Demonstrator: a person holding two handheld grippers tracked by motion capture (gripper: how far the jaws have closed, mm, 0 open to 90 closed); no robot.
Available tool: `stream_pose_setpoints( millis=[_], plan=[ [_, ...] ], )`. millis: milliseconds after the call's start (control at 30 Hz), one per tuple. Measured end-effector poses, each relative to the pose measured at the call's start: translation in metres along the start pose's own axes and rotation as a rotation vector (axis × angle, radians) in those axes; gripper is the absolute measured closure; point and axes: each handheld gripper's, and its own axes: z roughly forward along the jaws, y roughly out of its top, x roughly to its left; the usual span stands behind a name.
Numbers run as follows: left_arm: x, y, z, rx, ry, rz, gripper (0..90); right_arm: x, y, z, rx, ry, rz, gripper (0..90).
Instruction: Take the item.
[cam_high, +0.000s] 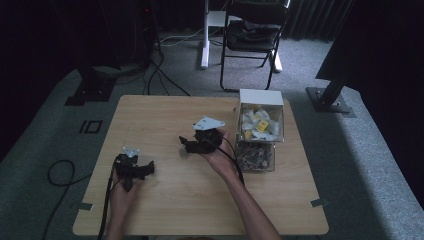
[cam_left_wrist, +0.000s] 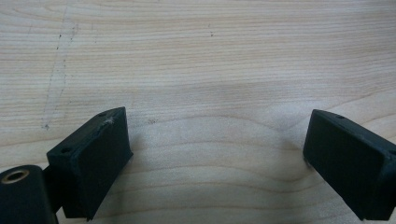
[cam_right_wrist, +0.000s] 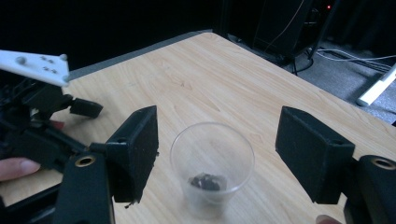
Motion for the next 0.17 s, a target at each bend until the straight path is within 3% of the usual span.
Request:
stream_pose_setpoints(
  millis=[167],
  plan=[
    [0.0, 0.0, 0.0, 0.002, -0.001, -0.004, 7.8, 0.002, -0.004, -0.013, -0.008, 0.011, -0.007, 30.2]
  ],
)
